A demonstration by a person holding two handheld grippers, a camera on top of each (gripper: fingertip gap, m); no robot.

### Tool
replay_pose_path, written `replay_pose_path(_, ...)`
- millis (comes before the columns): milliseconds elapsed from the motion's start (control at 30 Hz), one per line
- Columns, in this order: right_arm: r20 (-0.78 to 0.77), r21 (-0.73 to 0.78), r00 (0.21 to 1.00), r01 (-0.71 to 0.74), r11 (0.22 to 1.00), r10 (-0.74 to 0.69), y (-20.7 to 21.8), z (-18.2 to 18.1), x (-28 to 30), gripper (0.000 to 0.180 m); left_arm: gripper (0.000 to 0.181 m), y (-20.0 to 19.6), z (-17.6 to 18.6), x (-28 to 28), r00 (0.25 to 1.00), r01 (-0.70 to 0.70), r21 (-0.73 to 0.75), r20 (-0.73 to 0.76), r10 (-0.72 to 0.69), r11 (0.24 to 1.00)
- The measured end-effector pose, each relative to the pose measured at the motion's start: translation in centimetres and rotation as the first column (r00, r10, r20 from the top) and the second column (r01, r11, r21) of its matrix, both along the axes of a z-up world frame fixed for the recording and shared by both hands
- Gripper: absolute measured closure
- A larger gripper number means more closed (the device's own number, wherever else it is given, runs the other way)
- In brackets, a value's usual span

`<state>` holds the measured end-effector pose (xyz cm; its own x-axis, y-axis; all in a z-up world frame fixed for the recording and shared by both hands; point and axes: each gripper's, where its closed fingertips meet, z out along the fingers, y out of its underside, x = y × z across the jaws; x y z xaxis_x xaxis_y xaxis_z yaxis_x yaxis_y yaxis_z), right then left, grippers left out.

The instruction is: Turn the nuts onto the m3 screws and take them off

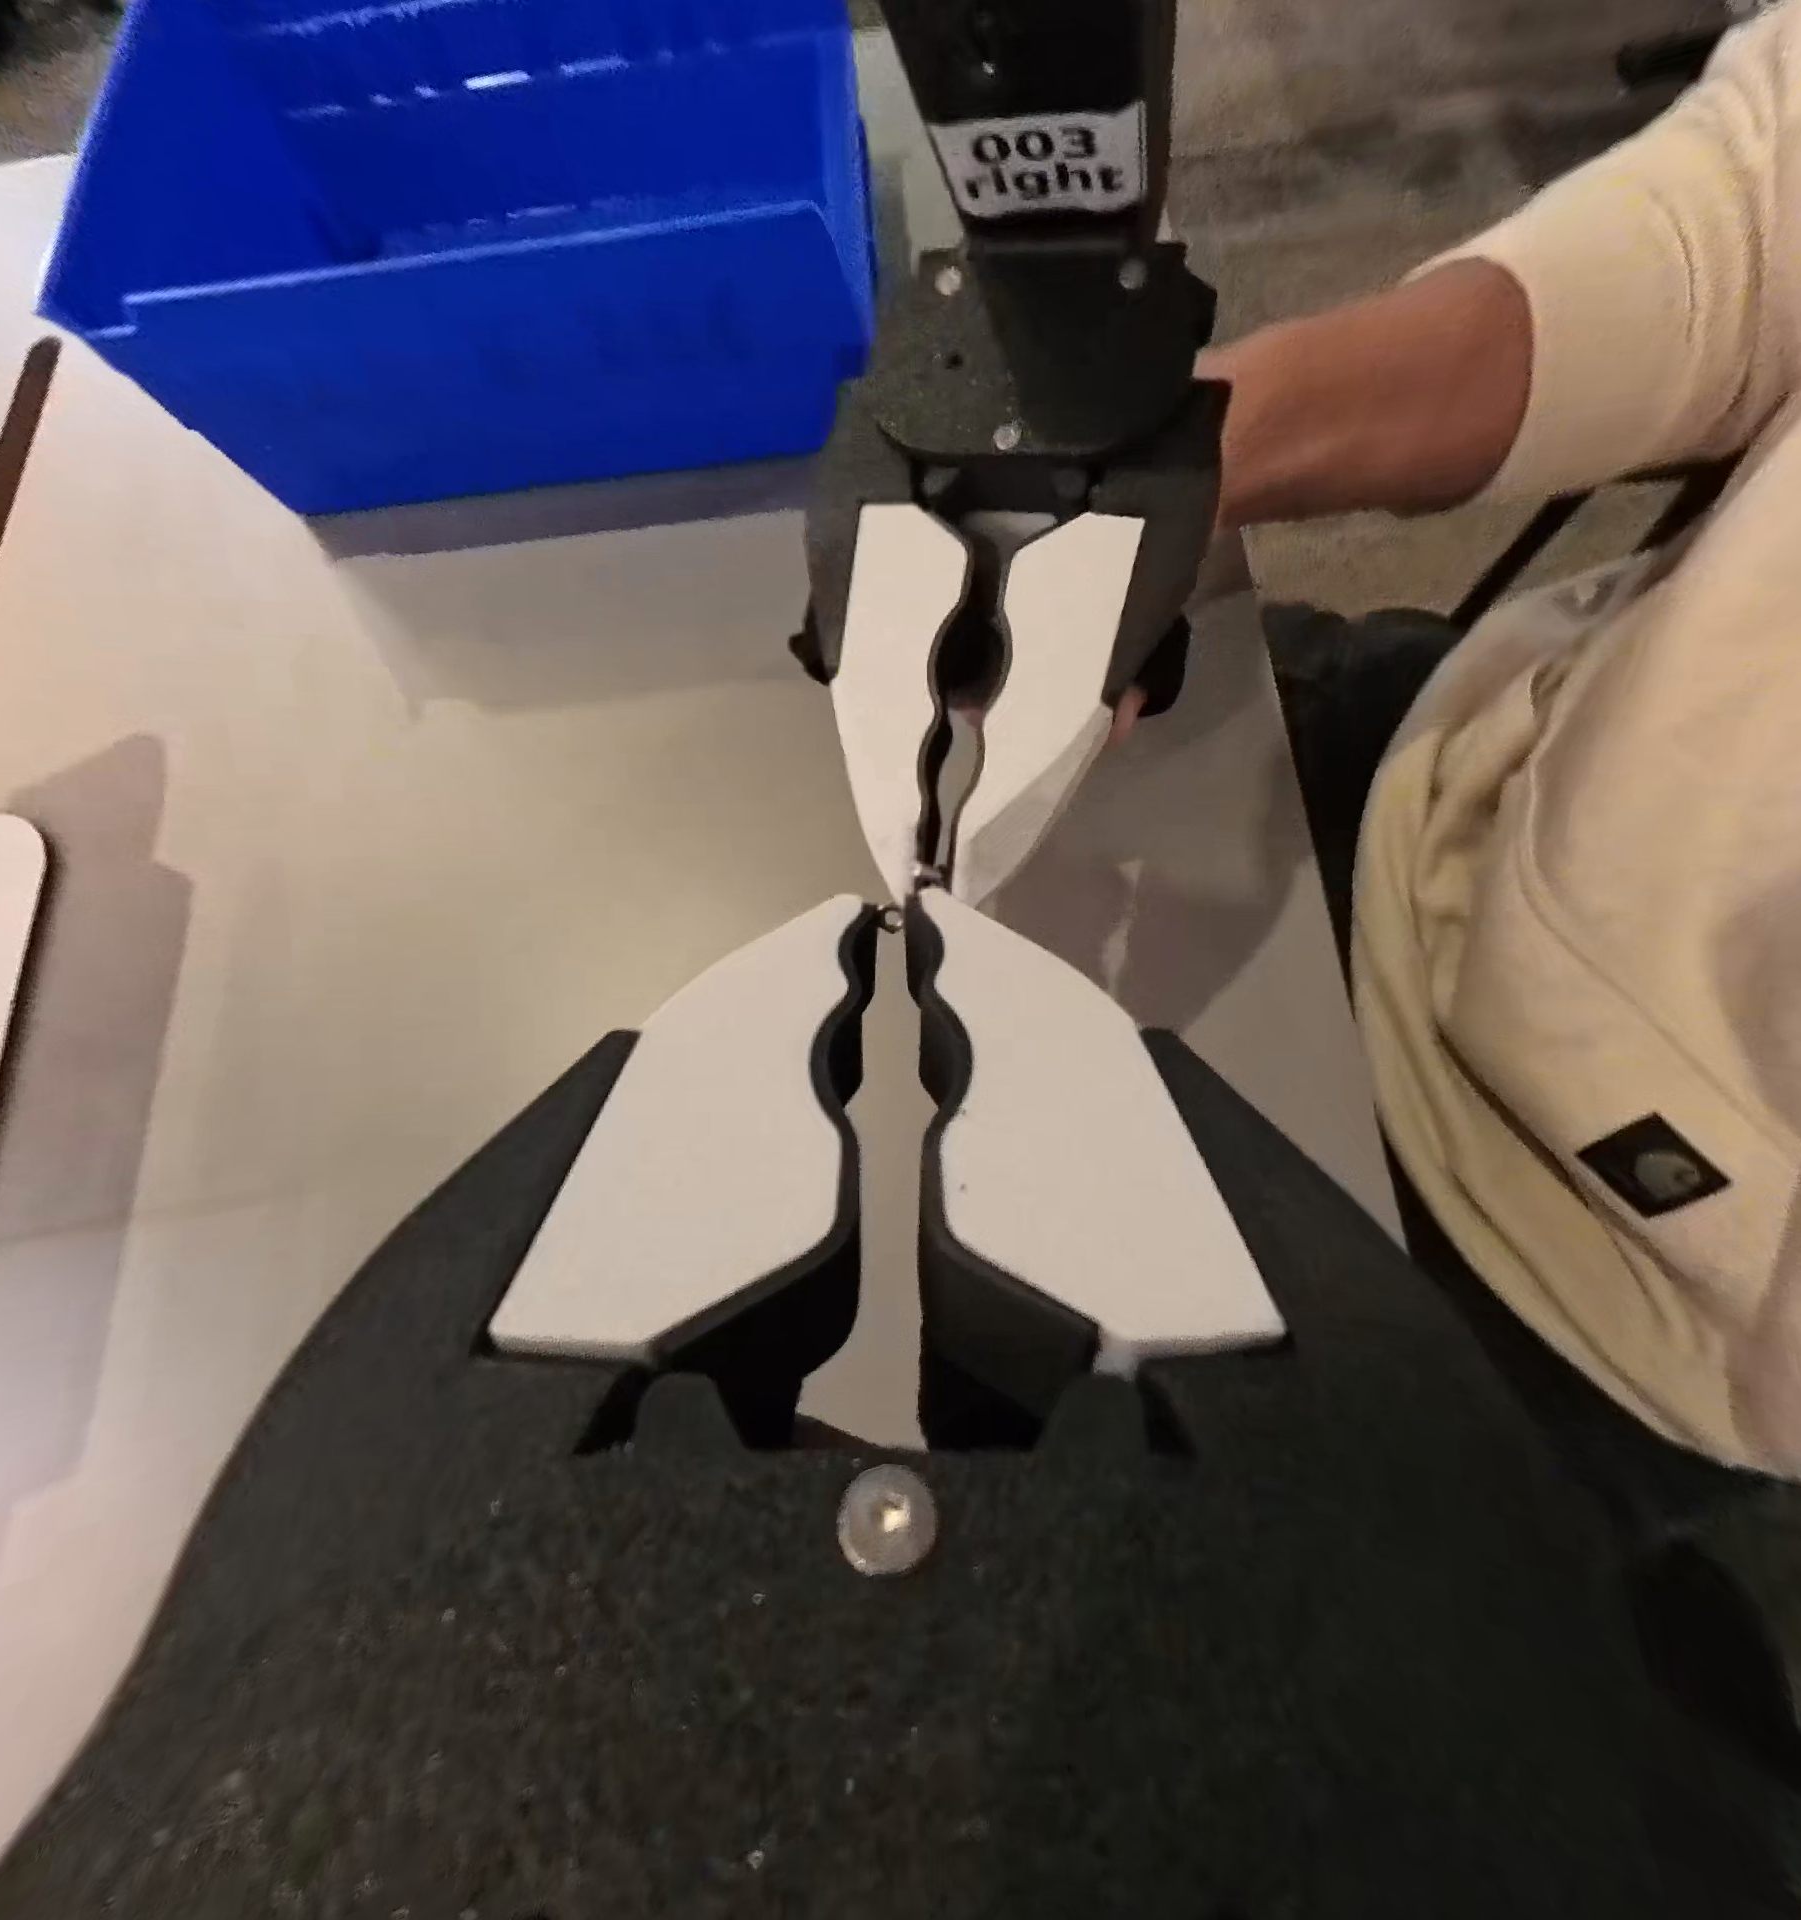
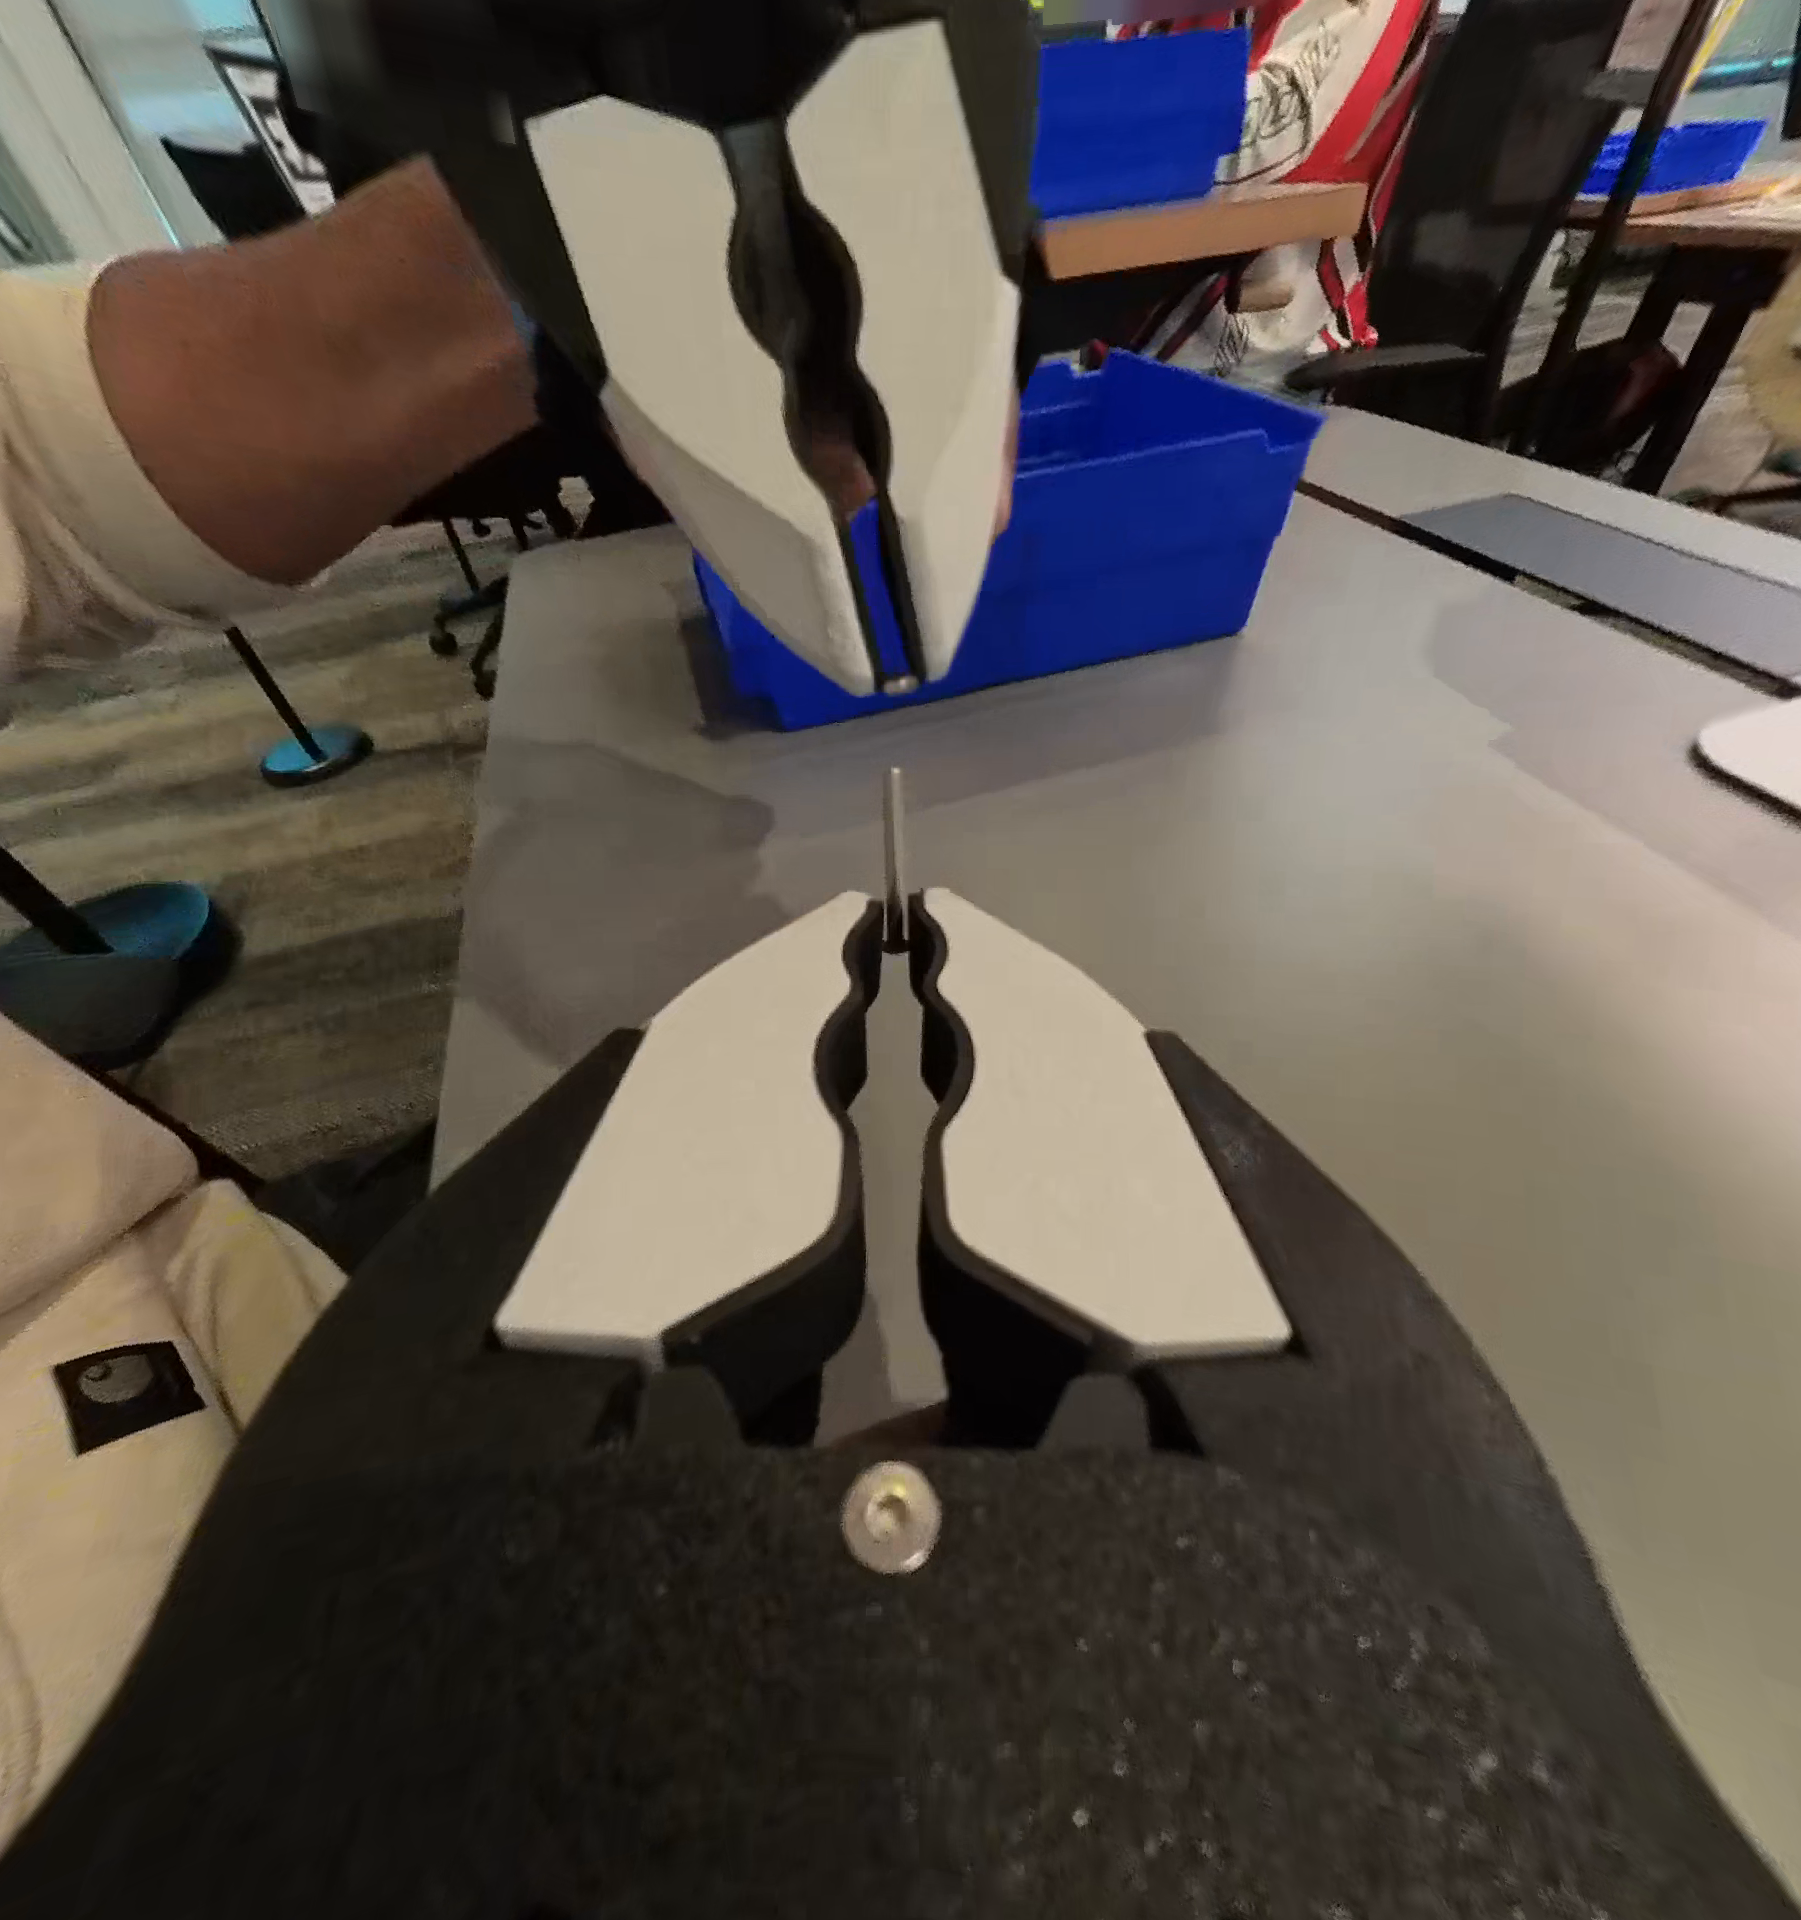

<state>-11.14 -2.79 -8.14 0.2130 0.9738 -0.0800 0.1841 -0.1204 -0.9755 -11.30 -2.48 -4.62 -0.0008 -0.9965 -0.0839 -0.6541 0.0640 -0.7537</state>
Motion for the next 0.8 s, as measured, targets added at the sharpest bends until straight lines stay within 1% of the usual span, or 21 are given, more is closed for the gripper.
replay_pose_path(133, 0.017, 0.031, 1.000, 0.004, 1.000, -0.004, 0.0, 0.7, -0.3, 0.175, 0.176, -0.2, 0.4, 0.3, 0.999, 0.033, 0.017, -0.037, -0.033, 0.999)
replay_pose_path(267, 0.018, 0.040, 1.000, 0.015, 0.999, -0.016, 0.0, 0.9, -0.1, 0.175, 0.176, -0.6, 0.4, 0.7, 0.998, 0.053, 0.012, -0.029, -0.053, 0.999)
replay_pose_path(367, 0.045, 0.047, 0.999, 0.011, 0.999, -0.013, -0.3, 0.5, -0.1, 0.175, 0.176, -0.7, 0.2, 0.8, 0.998, 0.052, 0.011, -0.021, -0.052, 0.999)
replay_pose_path(467, 0.020, 0.040, 1.000, 0.009, 0.999, -0.010, -0.5, 0.8, -0.2, 0.175, 0.176, -0.8, 0.2, 0.8, 0.999, 0.051, 0.009, -0.013, -0.051, 0.999)
replay_pose_path(800, 0.020, 0.049, 1.000, 0.007, 0.999, -0.008, -0.4, 0.7, -0.3, 0.176, 0.176, -1.2, 0.1, 0.7, 0.999, 0.048, -0.007, 0.000, -0.048, 0.999)
